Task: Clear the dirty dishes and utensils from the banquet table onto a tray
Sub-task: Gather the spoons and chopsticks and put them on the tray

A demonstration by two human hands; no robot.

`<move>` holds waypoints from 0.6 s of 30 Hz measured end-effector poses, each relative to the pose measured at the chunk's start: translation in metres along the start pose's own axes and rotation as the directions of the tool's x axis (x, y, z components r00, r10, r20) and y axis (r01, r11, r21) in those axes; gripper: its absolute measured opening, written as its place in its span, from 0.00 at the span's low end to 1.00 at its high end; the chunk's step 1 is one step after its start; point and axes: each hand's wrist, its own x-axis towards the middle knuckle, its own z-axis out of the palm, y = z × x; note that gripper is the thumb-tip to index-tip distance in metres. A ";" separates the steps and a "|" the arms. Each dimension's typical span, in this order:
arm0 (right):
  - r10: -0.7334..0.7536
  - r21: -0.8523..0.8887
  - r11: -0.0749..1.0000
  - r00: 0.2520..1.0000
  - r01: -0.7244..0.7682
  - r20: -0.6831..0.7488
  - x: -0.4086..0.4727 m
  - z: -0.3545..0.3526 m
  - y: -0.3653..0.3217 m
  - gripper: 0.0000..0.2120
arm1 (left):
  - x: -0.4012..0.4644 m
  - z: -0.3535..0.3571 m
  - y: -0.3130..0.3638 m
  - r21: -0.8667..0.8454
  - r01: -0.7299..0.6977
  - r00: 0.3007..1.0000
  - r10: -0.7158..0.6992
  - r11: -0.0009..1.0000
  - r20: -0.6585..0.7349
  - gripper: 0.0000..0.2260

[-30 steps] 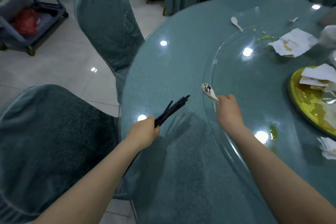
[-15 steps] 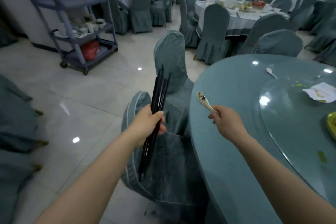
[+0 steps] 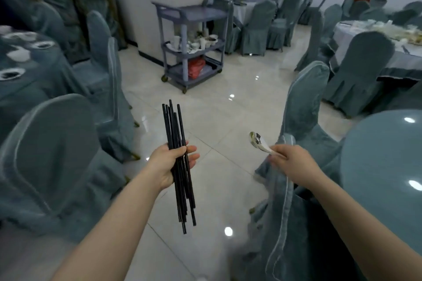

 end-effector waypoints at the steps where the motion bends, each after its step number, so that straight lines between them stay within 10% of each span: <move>1: -0.008 0.009 1.000 1.000 0.008 0.024 0.012 0.007 -0.010 0.08 | 0.006 -0.012 0.006 -0.019 0.002 1.000 -0.003 1.000 -0.023 0.07; 18: -0.016 0.013 1.000 0.998 0.015 0.066 0.301 0.069 -0.081 0.13 | 0.249 -0.054 0.169 -0.037 -0.043 0.972 0.033 0.998 -0.231 0.06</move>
